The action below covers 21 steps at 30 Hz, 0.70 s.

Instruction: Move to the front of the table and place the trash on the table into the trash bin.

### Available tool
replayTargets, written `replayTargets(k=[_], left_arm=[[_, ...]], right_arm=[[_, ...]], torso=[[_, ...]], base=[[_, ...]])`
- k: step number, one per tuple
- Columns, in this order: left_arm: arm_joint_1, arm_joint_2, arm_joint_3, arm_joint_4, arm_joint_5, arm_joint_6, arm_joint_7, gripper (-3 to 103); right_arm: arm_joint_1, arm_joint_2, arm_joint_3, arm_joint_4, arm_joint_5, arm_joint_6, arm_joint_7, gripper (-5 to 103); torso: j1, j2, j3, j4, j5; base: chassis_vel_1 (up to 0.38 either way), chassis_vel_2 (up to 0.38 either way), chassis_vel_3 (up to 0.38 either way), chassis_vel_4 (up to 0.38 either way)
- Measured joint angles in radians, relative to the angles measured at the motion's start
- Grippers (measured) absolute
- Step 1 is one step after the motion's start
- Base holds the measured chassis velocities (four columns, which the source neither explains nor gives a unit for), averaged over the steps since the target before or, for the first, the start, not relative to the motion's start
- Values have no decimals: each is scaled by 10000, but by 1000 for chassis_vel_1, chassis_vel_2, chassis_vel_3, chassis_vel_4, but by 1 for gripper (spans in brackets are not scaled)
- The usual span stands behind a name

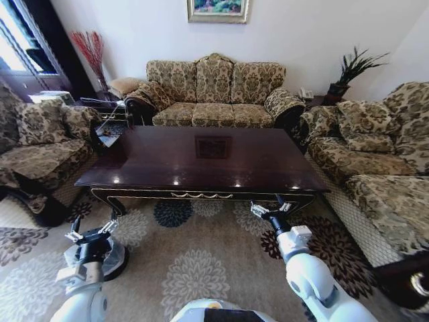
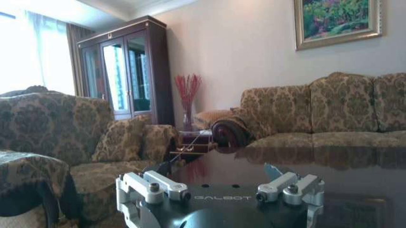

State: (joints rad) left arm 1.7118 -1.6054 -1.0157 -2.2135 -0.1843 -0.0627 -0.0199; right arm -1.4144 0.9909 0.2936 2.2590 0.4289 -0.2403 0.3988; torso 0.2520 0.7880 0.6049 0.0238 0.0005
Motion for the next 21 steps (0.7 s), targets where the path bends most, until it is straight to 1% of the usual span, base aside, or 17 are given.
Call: replayTargets(k=[3,5,6,7,8,10,11,12,14,15,16,17,19,20,21], left_arm=[[-65,50,93,18,6,-62,-7,100],[-78,137,127,-14,-49,-61,3,100],[-66,277,155,-165,-265,27,59,100],[-37,484,167,-401,-595,250,110,100],[-37,484,167,-401,-595,250,110,100],[143,1091,150,-1284,-1922,1170,187,100],[305,1459,100,-1893,-2696,1880,188,100],[305,1459,100,-1893,-2696,1880,188,100],[501,1843,33,-2525,-3393,2511,171,100],[593,2042,-13,-2821,-3831,2871,149,100],[593,2042,-13,-2821,-3831,2871,149,100],[613,2156,-23,-2900,-4152,3148,66,100],[507,2423,-19,-2953,-4853,3972,-388,100],[429,2556,-7,-2952,-5065,4268,-548,100],[429,2556,-7,-2952,-5065,4268,-548,100]], right_arm=[[47,-8,23,-27,1,9,0,100],[58,-14,96,-28,4,48,0,100],[67,-25,238,-27,24,95,-33,100],[81,-51,447,0,83,116,-97,100],[81,-51,447,0,83,116,-97,100],[87,-162,1086,312,454,48,-235,100],[2,-245,1505,641,825,-147,-238,100],[2,-245,1505,641,825,-147,-238,100],[-250,-285,2128,1077,1176,-426,-236,100],[-512,-261,2614,1314,1300,-531,-360,100],[-512,-261,2614,1314,1300,-531,-360,100],[-733,-217,2974,1479,1350,-579,-558,100],[-1256,-110,3726,1810,1376,-790,-991,100],[-1466,-59,4001,1883,1377,-841,-1163,100],[-1466,-59,4001,1883,1377,-841,-1163,100]], torso=[[0,0,0,7,-2],[0,0,0,5,-4],[0,0,0,4,-5],[0,0,0,1,-3],[0,0,0,1,-3],[0,0,1,1,-1],[0,0,0,2,0],[0,0,0,2,0],[0,0,-1,3,-2],[0,1,-1,2,0],[0,1,-1,2,0],[0,0,-1,3,0],[0,0,-1,1,-1],[0,0,-1,1,-2],[0,0,-1,1,-2]], base=[[0,0,0,0],[0,0,0,0],[0,0,0,0],[0,0,0,0],[0,0,0,0],[0,0,0,0],[0,0,0,0],[0,0,0,0],[0,0,0,0],[0,0,0,0],[0,0,0,0],[0,0,0,0],[0,0,0,0],[0,0,0,0],[0,0,0,0]])
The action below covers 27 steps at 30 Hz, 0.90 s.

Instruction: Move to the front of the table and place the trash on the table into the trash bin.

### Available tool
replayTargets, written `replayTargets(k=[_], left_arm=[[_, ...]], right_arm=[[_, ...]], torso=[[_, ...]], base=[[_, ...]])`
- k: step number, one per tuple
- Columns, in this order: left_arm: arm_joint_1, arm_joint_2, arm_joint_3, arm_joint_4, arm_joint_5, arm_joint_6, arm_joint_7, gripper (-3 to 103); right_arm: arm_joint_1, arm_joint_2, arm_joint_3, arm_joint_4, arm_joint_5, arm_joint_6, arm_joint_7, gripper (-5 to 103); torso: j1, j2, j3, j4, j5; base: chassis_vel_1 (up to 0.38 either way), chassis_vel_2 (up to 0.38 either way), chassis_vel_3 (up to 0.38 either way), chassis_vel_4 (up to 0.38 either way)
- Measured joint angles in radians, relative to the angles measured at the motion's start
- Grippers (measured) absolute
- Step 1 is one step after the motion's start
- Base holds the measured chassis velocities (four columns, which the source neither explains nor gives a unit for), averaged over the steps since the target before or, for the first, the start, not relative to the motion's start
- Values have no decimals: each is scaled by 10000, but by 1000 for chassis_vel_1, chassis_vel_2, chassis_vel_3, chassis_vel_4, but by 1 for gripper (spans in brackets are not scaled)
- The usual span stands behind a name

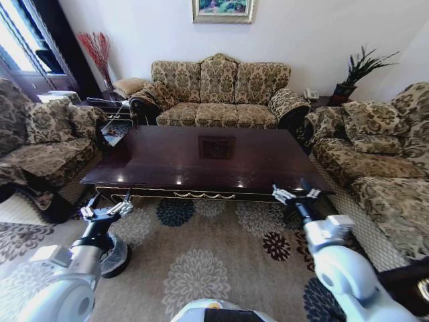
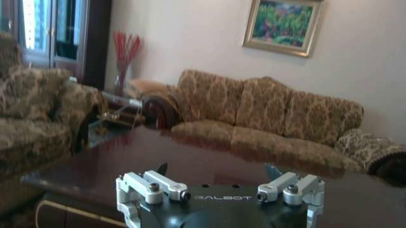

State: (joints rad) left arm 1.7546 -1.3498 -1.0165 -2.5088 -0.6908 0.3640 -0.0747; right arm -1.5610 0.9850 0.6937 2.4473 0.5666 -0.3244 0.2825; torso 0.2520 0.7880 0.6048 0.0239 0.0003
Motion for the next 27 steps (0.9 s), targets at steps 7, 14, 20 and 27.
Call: replayTargets(k=[7,14,20,27], left_arm=[[-53,433,119,13,1212,-282,142,100],[-1,380,168,43,1437,-675,152,100],[-6,361,176,62,1446,-700,129,100],[-9,354,176,72,1449,-709,123,100]], right_arm=[[-1441,648,2184,-276,-157,756,-1864,100],[-1764,1191,1998,-237,-293,990,-1947,100],[-1726,1212,1913,-238,-316,998,-1879,100],[-1708,1204,1888,-239,-318,997,-1856,100]], torso=[[0,0,0,-1,0],[-1,0,0,2,0],[0,0,0,1,0],[0,0,1,1,0]], base=[[0,0,0,0],[0,0,0,0],[0,0,0,0],[0,0,0,0]])
